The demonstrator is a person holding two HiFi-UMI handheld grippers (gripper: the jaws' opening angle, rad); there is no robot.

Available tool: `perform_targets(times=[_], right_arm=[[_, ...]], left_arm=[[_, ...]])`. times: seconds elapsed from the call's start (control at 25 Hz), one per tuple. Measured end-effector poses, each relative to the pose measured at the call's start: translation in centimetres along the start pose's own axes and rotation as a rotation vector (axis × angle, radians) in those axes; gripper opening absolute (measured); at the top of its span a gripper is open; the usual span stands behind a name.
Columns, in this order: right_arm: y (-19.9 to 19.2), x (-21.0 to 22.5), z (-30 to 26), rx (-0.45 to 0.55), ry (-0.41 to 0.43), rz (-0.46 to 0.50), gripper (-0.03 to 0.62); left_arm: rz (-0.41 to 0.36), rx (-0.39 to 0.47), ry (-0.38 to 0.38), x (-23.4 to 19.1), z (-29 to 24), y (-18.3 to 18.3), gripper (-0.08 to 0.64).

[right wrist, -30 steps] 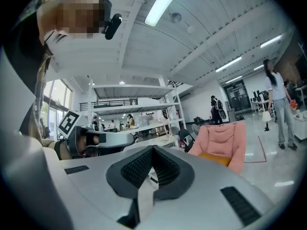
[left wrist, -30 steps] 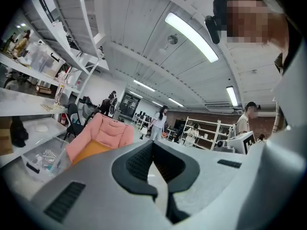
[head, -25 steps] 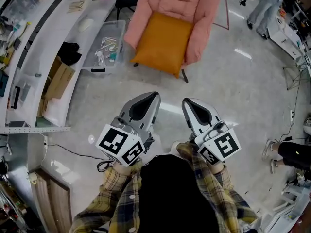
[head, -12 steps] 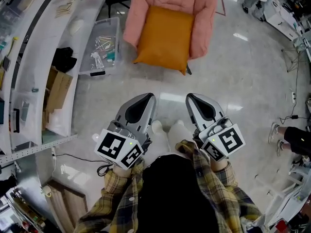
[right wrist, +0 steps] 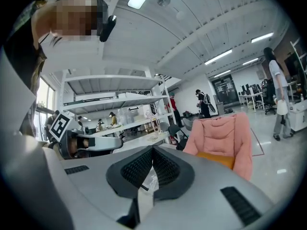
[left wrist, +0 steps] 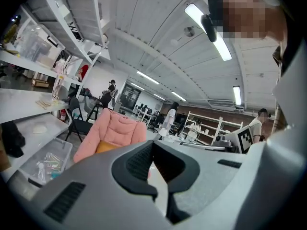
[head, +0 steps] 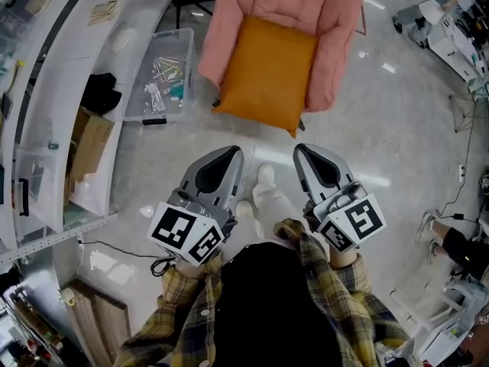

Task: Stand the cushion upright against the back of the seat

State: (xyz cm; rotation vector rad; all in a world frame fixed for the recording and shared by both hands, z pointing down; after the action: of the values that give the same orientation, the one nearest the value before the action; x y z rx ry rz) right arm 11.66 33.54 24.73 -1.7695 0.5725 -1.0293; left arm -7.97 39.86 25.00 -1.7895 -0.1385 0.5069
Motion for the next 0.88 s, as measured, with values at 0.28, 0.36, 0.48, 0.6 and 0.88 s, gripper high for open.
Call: perform_targets(times=[0.28, 0.36, 0.48, 0.6, 0.88], right_arm=[[4.5, 5.5, -3.9, 0.026, 0.03, 0.047, 0.018], [5.2, 6.8, -4.2, 0.03, 0.034, 0.048, 0.018], [6.1, 8.7, -4.4, 0.038, 0.036, 0.033, 0.018], [6.8, 10.3, -4.6, 0.04, 0.03, 0.01, 0.018], [7.0, 12.1, -8.1, 0.032, 0.001, -0.027, 0.018]], left_arm=[[-0.043, 0.04, -0.007, -2.3, -8.0, 3.9, 0.005], [-0.048, 0.048, -0.006, -2.5, -9.7, 4.4, 0.005], [-0.057, 0.057, -0.002, -2.7, -11.7, 5.3, 0.005], [-0.06, 0.058, 0.007, -3.1, -13.2, 6.2, 0.005], [0.02, 0.068, 0.027, -8.4, -14.1, 6.8, 0.005]])
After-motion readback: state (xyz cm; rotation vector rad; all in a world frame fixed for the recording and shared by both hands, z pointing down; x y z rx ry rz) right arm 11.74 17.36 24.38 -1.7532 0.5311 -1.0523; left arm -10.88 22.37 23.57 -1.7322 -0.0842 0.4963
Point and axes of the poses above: the fingertips, and each gripper's own axes: z backward along the fingers, x to its right, y out of its top, the point moved 8 cm from there along z, backward along the fingers, and after that the axes turned 8 degrees about -z, right-handed, at the moved point
